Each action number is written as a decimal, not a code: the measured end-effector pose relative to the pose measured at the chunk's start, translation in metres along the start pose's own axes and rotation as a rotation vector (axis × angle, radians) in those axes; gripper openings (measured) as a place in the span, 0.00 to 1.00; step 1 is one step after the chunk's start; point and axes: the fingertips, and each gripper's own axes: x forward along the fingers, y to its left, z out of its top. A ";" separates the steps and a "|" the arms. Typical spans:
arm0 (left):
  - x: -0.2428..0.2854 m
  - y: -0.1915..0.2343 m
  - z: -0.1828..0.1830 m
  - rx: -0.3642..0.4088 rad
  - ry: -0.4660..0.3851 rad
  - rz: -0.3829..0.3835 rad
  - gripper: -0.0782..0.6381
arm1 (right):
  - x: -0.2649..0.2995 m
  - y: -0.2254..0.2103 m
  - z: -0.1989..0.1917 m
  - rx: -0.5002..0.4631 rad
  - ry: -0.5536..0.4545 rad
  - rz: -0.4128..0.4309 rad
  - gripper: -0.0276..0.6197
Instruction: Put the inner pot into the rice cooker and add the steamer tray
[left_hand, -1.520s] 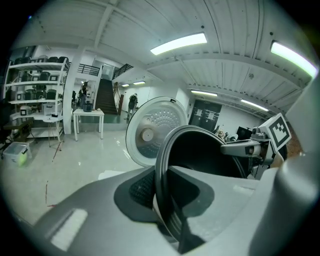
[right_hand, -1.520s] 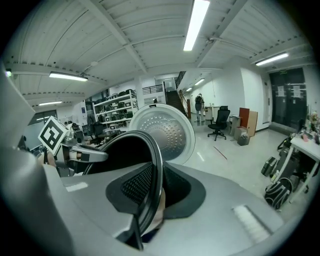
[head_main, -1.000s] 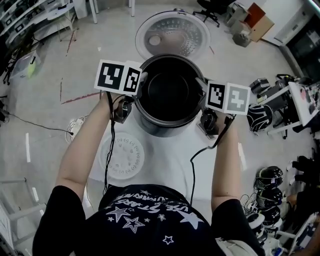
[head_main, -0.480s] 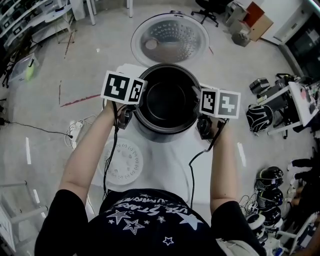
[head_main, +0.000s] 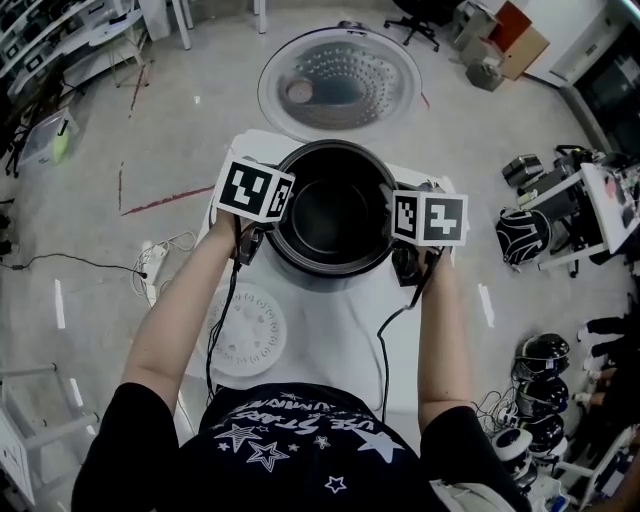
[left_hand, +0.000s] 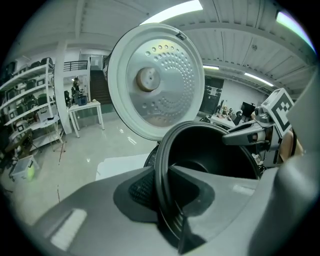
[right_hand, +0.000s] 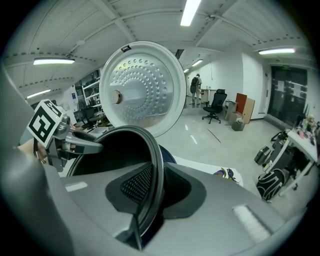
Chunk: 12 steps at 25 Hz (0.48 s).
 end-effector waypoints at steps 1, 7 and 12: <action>0.001 -0.001 0.000 0.006 0.001 0.003 0.21 | 0.001 -0.001 -0.002 -0.017 0.001 -0.009 0.18; 0.008 0.000 -0.004 0.065 0.011 0.049 0.22 | 0.008 -0.004 -0.009 -0.054 0.008 -0.041 0.19; 0.014 -0.003 -0.002 0.131 0.000 0.104 0.23 | 0.011 -0.012 -0.013 -0.085 0.005 -0.084 0.19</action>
